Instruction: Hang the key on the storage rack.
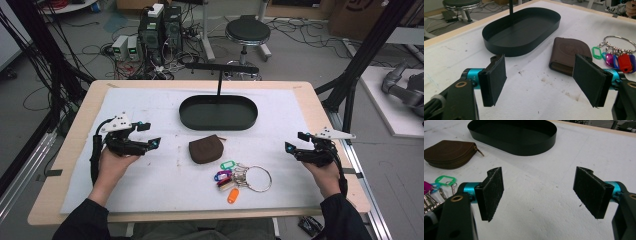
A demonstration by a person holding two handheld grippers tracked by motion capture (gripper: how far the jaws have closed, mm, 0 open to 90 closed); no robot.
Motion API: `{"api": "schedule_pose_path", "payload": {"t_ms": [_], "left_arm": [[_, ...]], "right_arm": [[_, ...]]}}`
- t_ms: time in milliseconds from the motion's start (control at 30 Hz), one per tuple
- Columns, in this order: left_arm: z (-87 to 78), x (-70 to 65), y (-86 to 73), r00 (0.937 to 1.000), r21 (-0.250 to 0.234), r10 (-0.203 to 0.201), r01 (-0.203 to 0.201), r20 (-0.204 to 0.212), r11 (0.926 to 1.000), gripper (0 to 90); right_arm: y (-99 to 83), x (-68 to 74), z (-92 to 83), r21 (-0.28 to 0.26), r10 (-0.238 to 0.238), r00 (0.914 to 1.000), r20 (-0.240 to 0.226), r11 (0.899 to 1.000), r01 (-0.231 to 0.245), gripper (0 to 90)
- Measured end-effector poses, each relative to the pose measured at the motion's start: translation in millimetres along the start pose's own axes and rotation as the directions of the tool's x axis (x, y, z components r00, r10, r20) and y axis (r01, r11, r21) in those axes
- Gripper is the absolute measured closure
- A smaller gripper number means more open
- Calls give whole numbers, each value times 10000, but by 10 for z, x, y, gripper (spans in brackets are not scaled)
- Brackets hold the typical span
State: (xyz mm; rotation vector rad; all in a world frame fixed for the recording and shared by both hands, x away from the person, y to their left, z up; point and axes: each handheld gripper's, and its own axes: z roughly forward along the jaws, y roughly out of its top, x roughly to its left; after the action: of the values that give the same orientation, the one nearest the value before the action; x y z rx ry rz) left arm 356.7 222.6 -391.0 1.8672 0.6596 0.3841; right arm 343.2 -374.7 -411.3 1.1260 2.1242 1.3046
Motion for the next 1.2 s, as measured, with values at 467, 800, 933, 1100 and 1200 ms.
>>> {"api": "schedule_pose_path", "payload": {"t_ms": [467,800,933,1100,1200], "left_arm": [[29,-71,44,9997,-137,-50,53,227,9999,248],[185,-246,178,9951,-187,278,-261,950,9995,248],[252,-330,218,9918,-91,433,-426,1201,9991,248],[319,-419,265,9877,-93,558,-550,1461,9984,248],[362,-455,295,9845,-56,629,-628,1635,9980,248]], "right_arm": [[-19,-58,7,12,55,10000,63,10000,-55,251],[-29,-84,-4,-14,166,9998,109,9999,-166,255],[-28,-84,3,-10,114,9999,115,9999,-114,255],[-28,-88,5,-18,128,9998,124,9999,-128,255],[-28,-88,4,-19,133,9998,140,9999,-132,255]]}}
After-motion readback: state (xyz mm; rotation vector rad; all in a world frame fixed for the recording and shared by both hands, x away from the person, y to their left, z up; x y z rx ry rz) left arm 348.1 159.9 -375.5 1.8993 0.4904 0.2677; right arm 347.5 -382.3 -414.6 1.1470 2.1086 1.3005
